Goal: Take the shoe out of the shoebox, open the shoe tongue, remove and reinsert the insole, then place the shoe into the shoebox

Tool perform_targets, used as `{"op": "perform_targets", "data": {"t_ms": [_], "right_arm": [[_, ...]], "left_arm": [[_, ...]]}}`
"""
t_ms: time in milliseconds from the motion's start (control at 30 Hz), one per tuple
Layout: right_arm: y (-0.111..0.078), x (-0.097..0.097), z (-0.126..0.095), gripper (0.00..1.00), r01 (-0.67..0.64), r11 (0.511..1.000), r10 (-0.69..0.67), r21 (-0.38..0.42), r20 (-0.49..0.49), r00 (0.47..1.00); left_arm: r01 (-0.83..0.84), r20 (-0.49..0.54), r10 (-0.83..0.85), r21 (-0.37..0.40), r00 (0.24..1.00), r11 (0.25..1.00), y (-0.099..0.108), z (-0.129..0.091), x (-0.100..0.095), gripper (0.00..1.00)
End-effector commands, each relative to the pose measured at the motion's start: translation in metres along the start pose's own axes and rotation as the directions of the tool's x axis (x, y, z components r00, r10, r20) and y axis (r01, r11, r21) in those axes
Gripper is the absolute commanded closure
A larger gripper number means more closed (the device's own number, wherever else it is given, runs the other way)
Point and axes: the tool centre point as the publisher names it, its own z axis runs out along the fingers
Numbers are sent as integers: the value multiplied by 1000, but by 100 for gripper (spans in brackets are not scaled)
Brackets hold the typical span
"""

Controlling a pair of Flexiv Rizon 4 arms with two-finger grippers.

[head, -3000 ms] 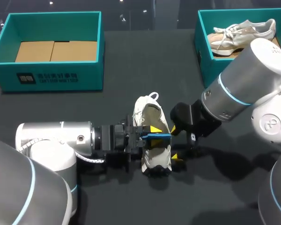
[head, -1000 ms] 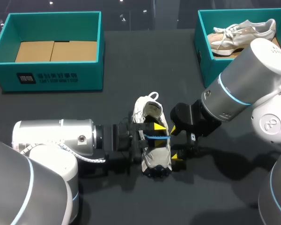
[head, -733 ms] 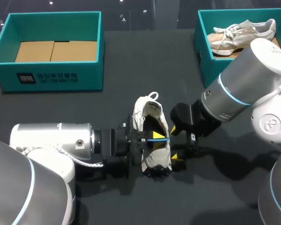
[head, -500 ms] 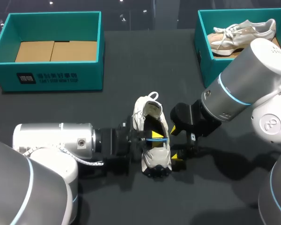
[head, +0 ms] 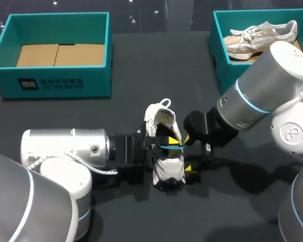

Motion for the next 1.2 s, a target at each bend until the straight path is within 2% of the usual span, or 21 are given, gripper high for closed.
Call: {"op": "perform_targets", "data": {"t_ms": [33, 267, 333, 367, 400, 433, 700, 933, 1133, 1167, 1200], "right_arm": [[-1, 1, 1, 0, 1, 1000, -1, -1, 3, 1000], [-1, 1, 1, 0, 1, 1000, -1, -1, 3, 1000], [-1, 1, 1, 0, 1, 1000, -1, -1, 3, 1000], [-1, 1, 1, 0, 1, 1000, -1, -1, 3, 1000], [-1, 1, 1, 0, 1, 1000, -1, -1, 3, 1000], [-1, 1, 1, 0, 1, 1000, -1, -1, 3, 1000], [-1, 1, 1, 0, 1, 1000, -1, -1, 3, 1000], [-1, 1, 1, 0, 1, 1000, -1, -1, 3, 1000], [-1, 1, 1, 0, 1, 1000, -1, -1, 3, 1000], [-1, 1, 1, 0, 1, 1000, -1, -1, 3, 1000], [-1, 1, 1, 0, 1, 1000, -1, -1, 3, 1000]], "left_arm": [[1, 9, -1, -1, 1000, 1000, -17, -21, 4, 78], [-4, -17, 4, -5, 1000, 1000, -33, -34, 6, 64], [-7, -29, 7, -7, 1000, 1000, -34, -33, 7, 71], [-7, -32, 7, -7, 999, 1000, -33, -31, 8, 78], [-7, -36, 7, -8, 999, 1000, -31, -29, 8, 92], [-9, -38, 8, -10, 999, 1000, -29, -26, 8, 100], [-40, -67, 37, -42, 997, 998, -4, -4, 10, 100], [-38, -65, 33, -89, 997, 995, 16, 3, 10, 100], [-26, -70, 19, -93, 997, 995, 8, -6, 9, 100], [-24, -70, 17, -92, 997, 995, 5, -9, 8, 98], [-22, -71, 15, -90, 997, 996, 1, -12, 8, 77]]}}
